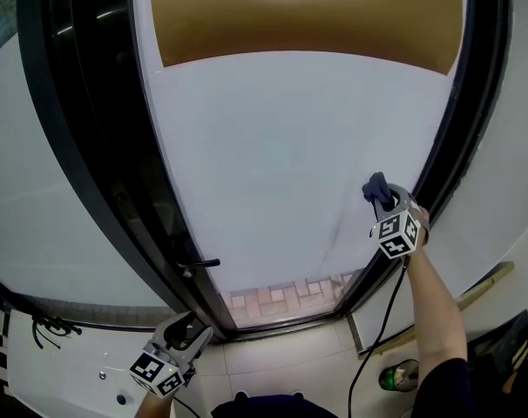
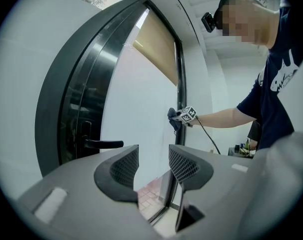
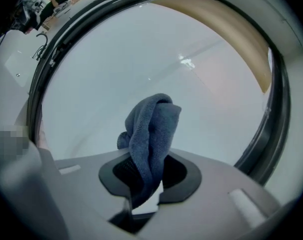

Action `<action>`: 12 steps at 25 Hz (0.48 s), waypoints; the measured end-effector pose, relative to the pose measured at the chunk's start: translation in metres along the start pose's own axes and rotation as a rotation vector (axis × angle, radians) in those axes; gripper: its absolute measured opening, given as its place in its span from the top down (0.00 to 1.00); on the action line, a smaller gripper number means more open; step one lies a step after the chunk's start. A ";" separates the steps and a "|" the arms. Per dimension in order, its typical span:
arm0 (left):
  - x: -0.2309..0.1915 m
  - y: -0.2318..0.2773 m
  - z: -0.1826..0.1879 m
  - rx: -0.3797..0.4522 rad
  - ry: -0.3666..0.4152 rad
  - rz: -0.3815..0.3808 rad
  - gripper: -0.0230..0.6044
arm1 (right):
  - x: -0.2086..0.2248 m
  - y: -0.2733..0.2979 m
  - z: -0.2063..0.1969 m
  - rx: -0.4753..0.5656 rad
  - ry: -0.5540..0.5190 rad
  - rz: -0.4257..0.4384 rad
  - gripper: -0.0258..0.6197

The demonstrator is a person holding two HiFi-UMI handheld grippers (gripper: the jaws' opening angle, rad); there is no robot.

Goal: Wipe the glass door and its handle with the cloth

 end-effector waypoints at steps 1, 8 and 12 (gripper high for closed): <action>-0.001 -0.001 -0.001 0.001 -0.002 0.003 0.67 | 0.004 0.000 -0.006 -0.011 0.025 -0.004 0.84; -0.004 -0.007 -0.003 -0.009 -0.006 0.028 0.67 | 0.009 -0.002 -0.021 -0.038 0.039 -0.033 0.84; -0.008 -0.009 -0.003 -0.005 -0.008 0.037 0.67 | -0.008 -0.020 0.005 0.067 0.068 -0.005 0.84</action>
Point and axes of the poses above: the fingertips, and each gripper's own axes: y forward along the fingers, x to its right, z out of its top, the point moved 6 cm from there along -y, backward along the fingers, and after that the axes turned 4 degrees about z, right-handed, at the moved point
